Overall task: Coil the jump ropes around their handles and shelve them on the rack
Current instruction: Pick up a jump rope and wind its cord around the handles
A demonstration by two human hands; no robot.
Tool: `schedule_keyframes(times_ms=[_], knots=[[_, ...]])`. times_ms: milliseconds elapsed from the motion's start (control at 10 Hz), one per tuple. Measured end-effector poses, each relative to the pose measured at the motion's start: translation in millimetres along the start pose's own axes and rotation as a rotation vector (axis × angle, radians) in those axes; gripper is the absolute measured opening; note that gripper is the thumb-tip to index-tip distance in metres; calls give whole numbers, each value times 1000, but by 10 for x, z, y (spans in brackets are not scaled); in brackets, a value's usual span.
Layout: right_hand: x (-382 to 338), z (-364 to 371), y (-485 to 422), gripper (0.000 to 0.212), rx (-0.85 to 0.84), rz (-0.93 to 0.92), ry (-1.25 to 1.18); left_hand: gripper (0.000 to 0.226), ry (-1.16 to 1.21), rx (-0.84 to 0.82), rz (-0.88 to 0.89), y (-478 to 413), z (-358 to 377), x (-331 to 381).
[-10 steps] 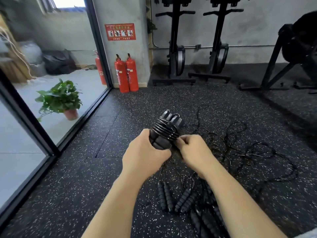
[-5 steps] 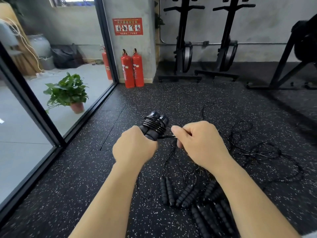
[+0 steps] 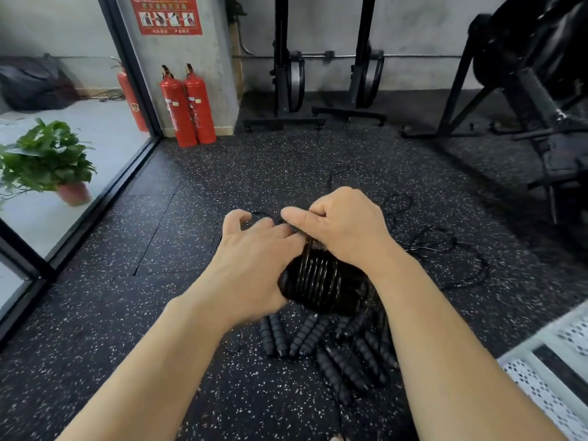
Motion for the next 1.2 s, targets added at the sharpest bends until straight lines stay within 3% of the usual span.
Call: schedule_keyframes(times_ms=[300, 400, 600, 700, 800, 900, 1000, 1100, 1200], knots=[[380, 169, 155, 49, -288, 373, -547, 21, 406, 5, 84, 55, -2, 115], [416, 272, 144, 53, -301, 434, -645, 31, 470, 2, 65, 33, 1, 136], [368, 407, 81, 39, -283, 459, -744, 28, 528, 16, -45, 42, -49, 90], [794, -39, 205, 27, 596, 675, -564, 32, 609, 62, -99, 75, -130, 60], [615, -59, 226, 27, 422, 661, -479, 53, 731, 78, -204, 100, -123, -13], [363, 392, 329, 38, -247, 653, -703, 59, 797, 119, -348, 80, -10, -176], [319, 458, 227, 33, -228, 523, -560, 55, 808, 181, -442, 52, 33, -311], [265, 463, 156, 29, -72, 444, -512, 45, 799, 204, -583, 46, 120, -469], [94, 454, 156, 25, -101, 335, -549, 39, 726, 216, -705, 72, 197, -626]])
Point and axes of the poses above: each hand's wrist, its own y-axis away from the middle knuckle, its own z-axis out of the palm, x = y × z, the point moved 8 cm from there along -y, towards the middle knuckle, and after that the axes turned 11 degrees about -y, right-handed, at the moved point
